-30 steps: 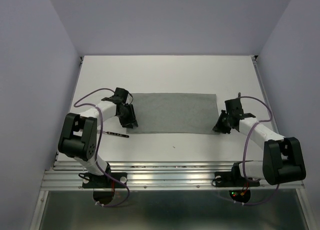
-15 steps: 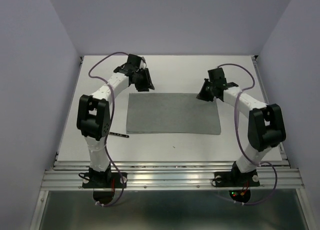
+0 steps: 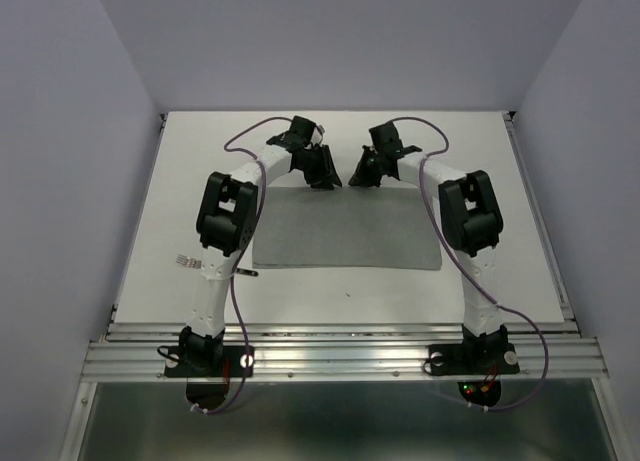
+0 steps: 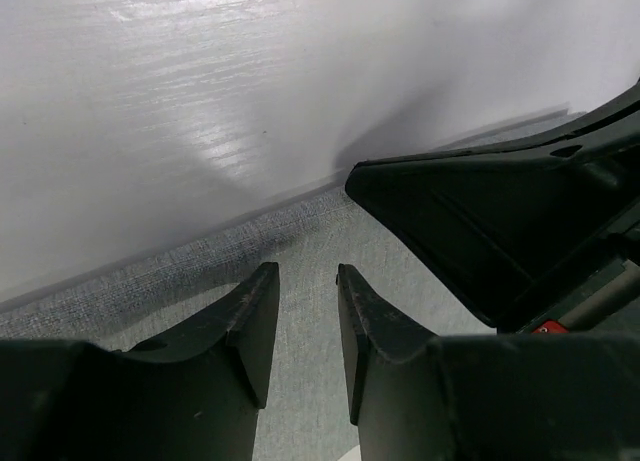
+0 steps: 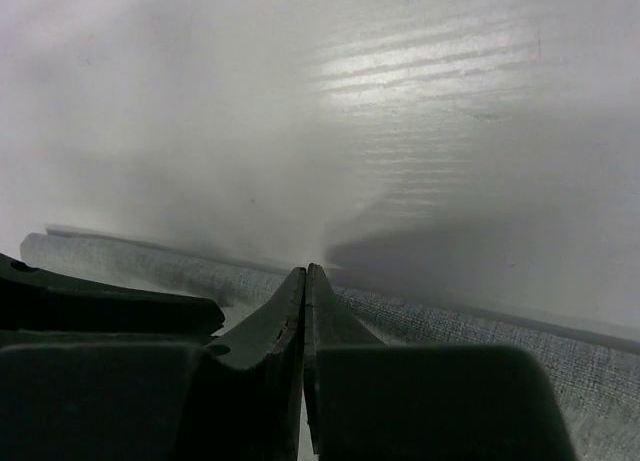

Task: Fold the napkin into a case and place the utensils inside
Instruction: Smooth out the rectangle-folded napkin at the center of the board.

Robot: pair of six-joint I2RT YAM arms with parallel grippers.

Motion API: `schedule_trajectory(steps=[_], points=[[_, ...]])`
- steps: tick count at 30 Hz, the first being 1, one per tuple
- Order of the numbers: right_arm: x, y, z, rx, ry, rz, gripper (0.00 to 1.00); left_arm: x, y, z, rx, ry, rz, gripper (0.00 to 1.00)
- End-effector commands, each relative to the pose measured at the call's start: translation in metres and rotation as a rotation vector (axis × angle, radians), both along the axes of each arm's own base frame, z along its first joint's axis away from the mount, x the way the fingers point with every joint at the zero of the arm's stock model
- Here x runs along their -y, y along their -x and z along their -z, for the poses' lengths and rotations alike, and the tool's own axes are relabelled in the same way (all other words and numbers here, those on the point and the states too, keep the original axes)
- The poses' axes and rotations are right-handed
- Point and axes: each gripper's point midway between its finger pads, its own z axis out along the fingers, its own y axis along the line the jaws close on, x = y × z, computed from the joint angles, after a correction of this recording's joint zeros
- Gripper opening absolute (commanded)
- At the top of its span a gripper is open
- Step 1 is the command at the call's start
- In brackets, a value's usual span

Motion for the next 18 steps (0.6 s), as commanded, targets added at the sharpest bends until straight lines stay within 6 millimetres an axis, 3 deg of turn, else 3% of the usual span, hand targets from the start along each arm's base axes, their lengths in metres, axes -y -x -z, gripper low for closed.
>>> schedule_trajectory(steps=[1, 8, 10, 18], points=[[-0.014, -0.006, -0.023, 0.032, -0.046, -0.013, 0.04, 0.011, -0.011, -0.027, 0.047, 0.077, 0.018, 0.41], [-0.012, -0.001, -0.018, 0.022, -0.045, -0.013, 0.03, 0.004, -0.010, 0.003, 0.014, 0.024, -0.002, 0.39], [-0.016, 0.002, -0.025, 0.039, -0.050, -0.017, 0.03, 0.003, -0.007, 0.012, -0.005, 0.013, -0.002, 0.38], [-0.017, 0.017, -0.028, 0.052, -0.055, -0.037, 0.03, -0.007, -0.004, 0.025, -0.013, -0.046, -0.014, 0.38]])
